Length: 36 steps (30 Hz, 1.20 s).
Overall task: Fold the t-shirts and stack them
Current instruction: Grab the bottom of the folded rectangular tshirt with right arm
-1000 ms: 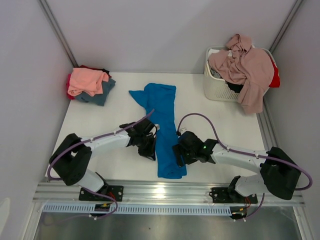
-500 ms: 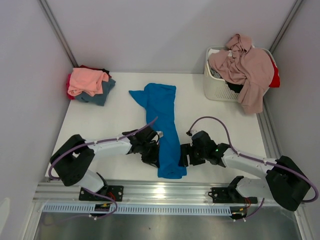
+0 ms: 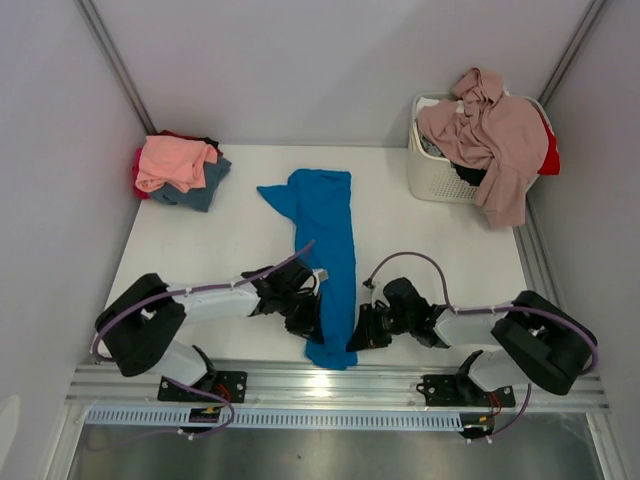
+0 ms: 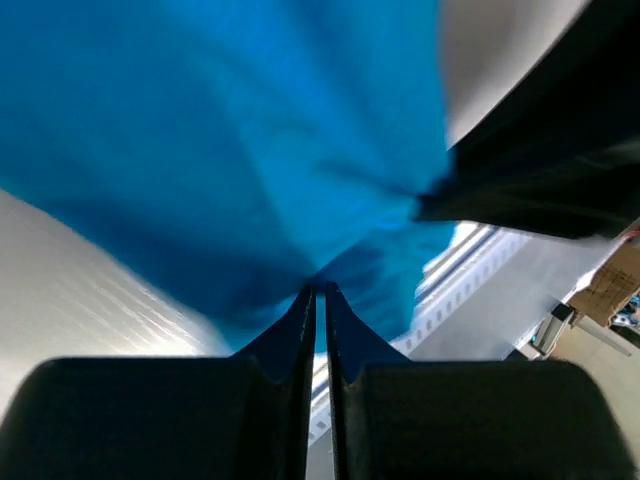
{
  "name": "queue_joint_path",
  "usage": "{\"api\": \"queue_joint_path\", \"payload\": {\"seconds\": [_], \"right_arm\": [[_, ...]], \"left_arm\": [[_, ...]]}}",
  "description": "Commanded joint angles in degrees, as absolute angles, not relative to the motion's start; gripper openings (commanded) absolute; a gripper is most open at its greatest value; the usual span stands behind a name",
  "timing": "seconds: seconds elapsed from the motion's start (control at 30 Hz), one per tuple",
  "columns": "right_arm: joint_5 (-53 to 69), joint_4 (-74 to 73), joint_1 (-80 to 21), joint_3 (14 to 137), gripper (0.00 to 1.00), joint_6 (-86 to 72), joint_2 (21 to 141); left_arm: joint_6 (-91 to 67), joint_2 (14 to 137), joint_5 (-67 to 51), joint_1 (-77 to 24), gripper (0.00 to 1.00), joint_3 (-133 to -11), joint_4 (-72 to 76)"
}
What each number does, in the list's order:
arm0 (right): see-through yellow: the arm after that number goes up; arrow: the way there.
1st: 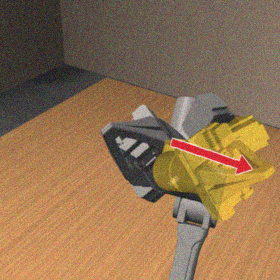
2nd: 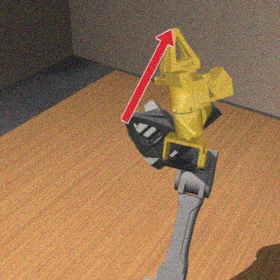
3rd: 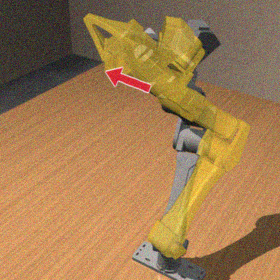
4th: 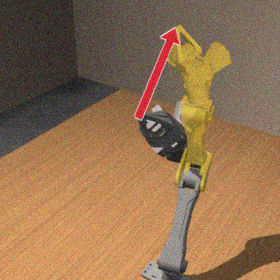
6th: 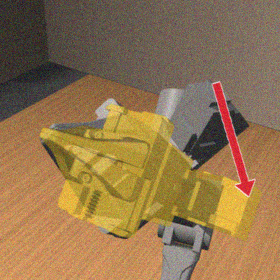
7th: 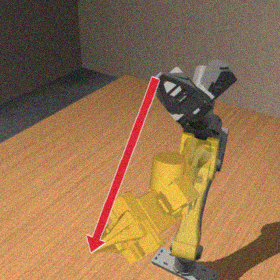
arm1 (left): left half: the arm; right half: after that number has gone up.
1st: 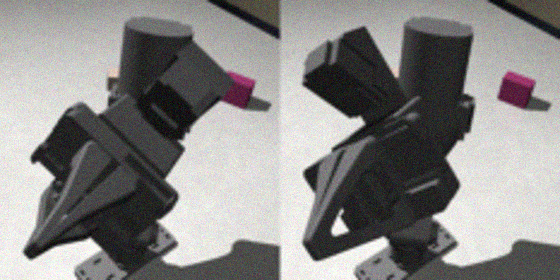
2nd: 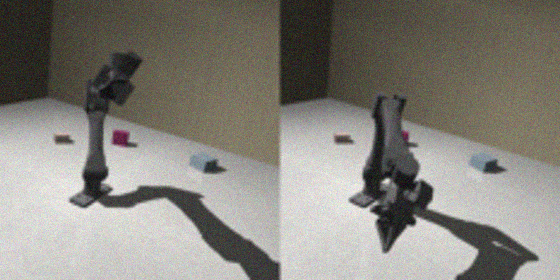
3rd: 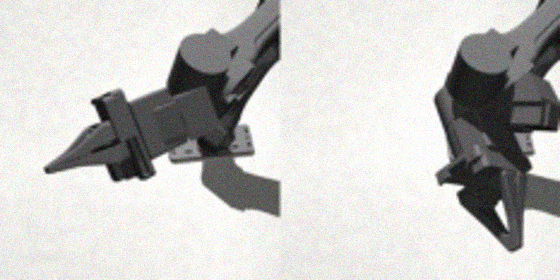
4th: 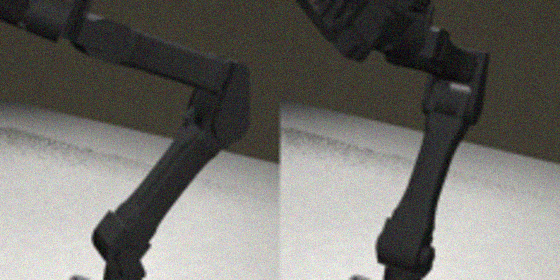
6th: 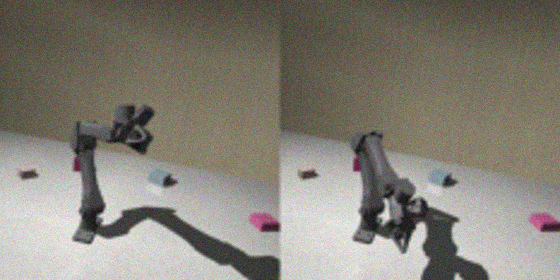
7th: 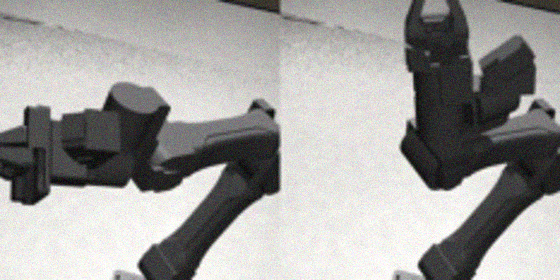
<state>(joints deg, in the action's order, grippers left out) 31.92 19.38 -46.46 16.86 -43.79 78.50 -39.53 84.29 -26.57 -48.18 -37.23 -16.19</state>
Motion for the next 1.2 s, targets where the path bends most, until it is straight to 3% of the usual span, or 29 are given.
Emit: {"api": "queue_joint_path", "payload": {"seconds": [0.0, 0.03, 0.47, 0.7, 0.93, 1.17], "right_arm": [[31.4, 16.5, -49.2, 18.1, 0.04, -44.3, 80.3], [30.3, 13.9, -49.5, 20.2, 0.00, -42.6, 78.9], [34.0, -11.3, -45.4, 41.0, 0.00, -33.5, 73.0], [38.2, -8.2, -39.6, 44.7, 0.00, -32.5, 77.1], [42.2, 2.9, -33.1, 45.8, 0.00, -35.0, 84.3], [43.8, 9.8, -29.3, 54.7, 0.00, -38.4, 92.2]], "left_arm": [[-40.3, 79.4, -27.5, -48.9, 0.09, -38.0, -14.6], [-39.4, 78.7, -26.9, -49.0, 0.09, -38.4, -16.7], [-34.7, 70.8, -12.5, -48.7, 0.09, -50.3, -31.3], [-35.0, 65.0, 2.9, -46.7, 0.09, -55.1, -37.2], [-35.4, 57.9, 4.1, -43.7, 0.11, -51.7, -35.9], [-35.0, 57.4, 4.7, -43.4, 0.11, -51.6, -36.5]]}}
